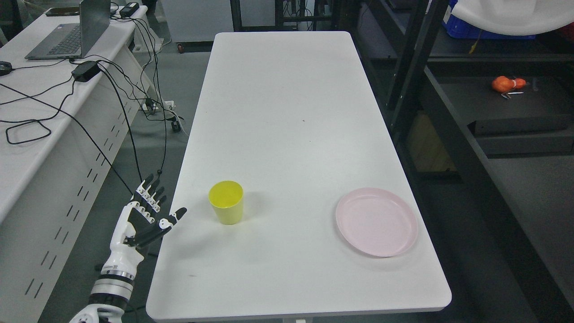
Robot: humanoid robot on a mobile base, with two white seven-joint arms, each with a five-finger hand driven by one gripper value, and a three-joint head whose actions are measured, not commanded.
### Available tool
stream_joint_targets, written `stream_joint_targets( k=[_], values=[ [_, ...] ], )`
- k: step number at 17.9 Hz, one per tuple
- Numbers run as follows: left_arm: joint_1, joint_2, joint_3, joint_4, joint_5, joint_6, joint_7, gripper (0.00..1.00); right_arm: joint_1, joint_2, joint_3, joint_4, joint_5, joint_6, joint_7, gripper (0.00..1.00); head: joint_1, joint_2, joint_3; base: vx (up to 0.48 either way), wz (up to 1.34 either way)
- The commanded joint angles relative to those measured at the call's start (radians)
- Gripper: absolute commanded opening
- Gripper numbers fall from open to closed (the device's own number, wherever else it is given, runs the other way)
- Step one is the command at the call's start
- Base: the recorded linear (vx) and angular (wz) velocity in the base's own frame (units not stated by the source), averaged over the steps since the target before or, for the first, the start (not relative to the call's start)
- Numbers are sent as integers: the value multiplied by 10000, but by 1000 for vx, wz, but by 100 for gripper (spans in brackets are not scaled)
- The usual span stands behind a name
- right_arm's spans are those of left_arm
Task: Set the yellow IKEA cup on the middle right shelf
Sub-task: 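Reach the left hand toward the yellow cup on the table, then close the left hand fingers around the yellow cup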
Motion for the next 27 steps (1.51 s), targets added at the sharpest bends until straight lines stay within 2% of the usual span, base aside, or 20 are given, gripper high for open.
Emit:
stream_joint_targets(
  k=[1,7,10,16,25,27],
  values=[
    [-786,174,-649,1263,378,35,-340,99,137,-175,169,0,-245,4,60,99,0,0,0,0,0],
    [-1983,174,-1080,2581,333,127,-371,99,137,-175,169,0,-245,4,60,99,0,0,0,0,0],
    [-1969,174,-1693,2597,272,97,-830,99,137,-175,169,0,-245,4,60,99,0,0,0,0,0],
    [-1969,174,-2215,2904,-634,112,-877,99,137,-175,169,0,-245,4,60,99,0,0,0,0,0],
    [-1999,174,-2522,3242,-910,127,-877,99,137,-175,169,0,-245,4,60,99,0,0,0,0,0],
    [-1999,174,-2508,3272,-895,97,-877,95,137,-175,169,0,-245,4,60,99,0,0,0,0,0]
  ],
)
